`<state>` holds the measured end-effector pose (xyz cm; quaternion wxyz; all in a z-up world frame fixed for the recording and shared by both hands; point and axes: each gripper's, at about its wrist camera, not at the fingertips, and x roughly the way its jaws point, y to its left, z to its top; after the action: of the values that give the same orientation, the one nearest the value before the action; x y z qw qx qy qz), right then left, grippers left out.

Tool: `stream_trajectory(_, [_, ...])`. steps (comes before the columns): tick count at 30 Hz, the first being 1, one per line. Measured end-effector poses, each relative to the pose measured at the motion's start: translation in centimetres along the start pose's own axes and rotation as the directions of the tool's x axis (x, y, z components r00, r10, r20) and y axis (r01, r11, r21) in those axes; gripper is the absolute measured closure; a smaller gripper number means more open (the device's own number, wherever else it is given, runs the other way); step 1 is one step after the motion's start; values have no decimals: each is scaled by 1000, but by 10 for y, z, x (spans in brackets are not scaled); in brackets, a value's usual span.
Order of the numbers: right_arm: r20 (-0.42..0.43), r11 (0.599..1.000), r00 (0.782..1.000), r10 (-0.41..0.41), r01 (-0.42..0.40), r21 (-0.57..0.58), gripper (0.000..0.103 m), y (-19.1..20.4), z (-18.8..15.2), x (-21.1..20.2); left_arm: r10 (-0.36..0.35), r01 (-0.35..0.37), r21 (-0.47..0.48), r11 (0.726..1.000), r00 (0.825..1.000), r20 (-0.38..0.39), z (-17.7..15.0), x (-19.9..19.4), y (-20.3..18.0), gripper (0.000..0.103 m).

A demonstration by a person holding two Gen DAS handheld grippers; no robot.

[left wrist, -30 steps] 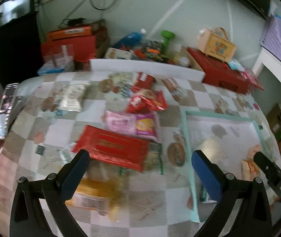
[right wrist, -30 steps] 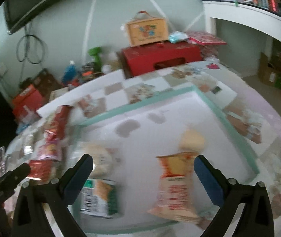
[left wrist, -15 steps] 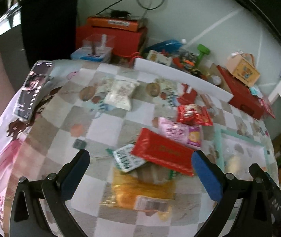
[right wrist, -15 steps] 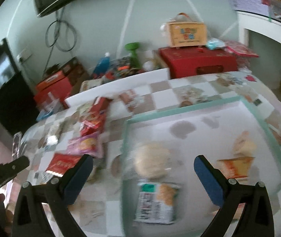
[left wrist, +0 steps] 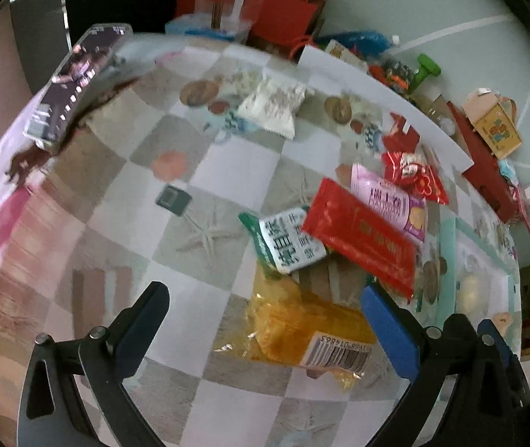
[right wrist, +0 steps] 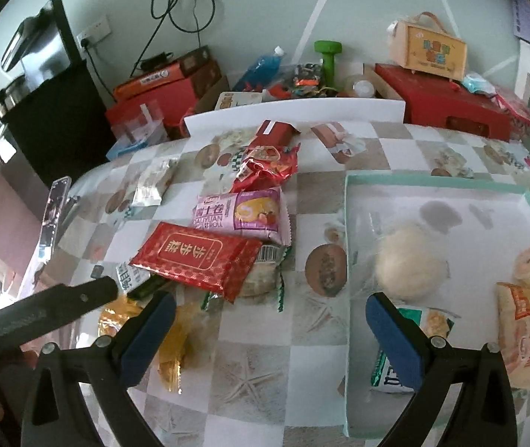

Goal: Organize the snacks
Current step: 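Move both open grippers back toward the snack heap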

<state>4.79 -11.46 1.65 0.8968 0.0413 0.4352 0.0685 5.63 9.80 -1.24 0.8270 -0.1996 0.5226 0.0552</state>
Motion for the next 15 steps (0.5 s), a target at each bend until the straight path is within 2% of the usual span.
stream_trajectory(3, [13,1000,1000,-14,14,24,0,-9,2,-3,8,-7,24,1000,1000,-24,-3,9,-8,0])
stream_trajectory(8, [25,994,996,-84,82,70,0,-34,4,-8,24,-21,55,998,999,-47,-5,20,-17,0])
stream_trajectory(15, [20,990,996,-90,88,107,0,-50,4,-9,46,-36,123,992,996,-80,-12,30,-29,0])
